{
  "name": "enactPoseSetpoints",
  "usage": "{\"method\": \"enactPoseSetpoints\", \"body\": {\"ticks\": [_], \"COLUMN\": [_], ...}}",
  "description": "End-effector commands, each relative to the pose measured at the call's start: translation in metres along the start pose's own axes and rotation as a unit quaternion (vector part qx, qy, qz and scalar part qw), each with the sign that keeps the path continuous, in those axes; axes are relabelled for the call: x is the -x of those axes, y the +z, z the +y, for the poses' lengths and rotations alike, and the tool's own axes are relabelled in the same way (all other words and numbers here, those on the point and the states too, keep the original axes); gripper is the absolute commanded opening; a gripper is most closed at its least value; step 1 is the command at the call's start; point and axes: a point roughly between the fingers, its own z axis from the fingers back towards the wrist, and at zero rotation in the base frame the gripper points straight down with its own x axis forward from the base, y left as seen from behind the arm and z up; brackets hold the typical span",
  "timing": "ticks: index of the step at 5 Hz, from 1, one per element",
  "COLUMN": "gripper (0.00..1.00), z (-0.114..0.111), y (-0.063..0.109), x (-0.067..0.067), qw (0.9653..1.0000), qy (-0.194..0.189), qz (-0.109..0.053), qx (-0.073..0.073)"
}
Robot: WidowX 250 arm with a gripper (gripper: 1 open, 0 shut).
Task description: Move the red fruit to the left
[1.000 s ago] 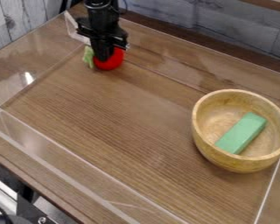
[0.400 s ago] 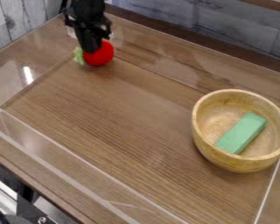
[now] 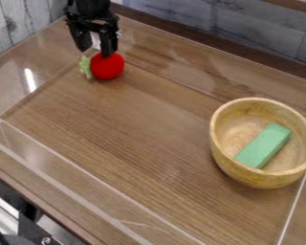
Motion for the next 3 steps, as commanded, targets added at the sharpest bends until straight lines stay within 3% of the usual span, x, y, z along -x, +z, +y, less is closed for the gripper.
{"method": "enactPoseSetpoints", "body": {"ticks": [1, 3], "gripper": [1.00, 1.00], "z": [0.005, 0.013], "y": [0.036, 0.034], "x": [-0.008, 0.010], "qw": [0.9984, 0.9970], "qy": [0.029, 0.062], "qz": [-0.042, -0.038], "qx": [-0.024, -0.026]}}
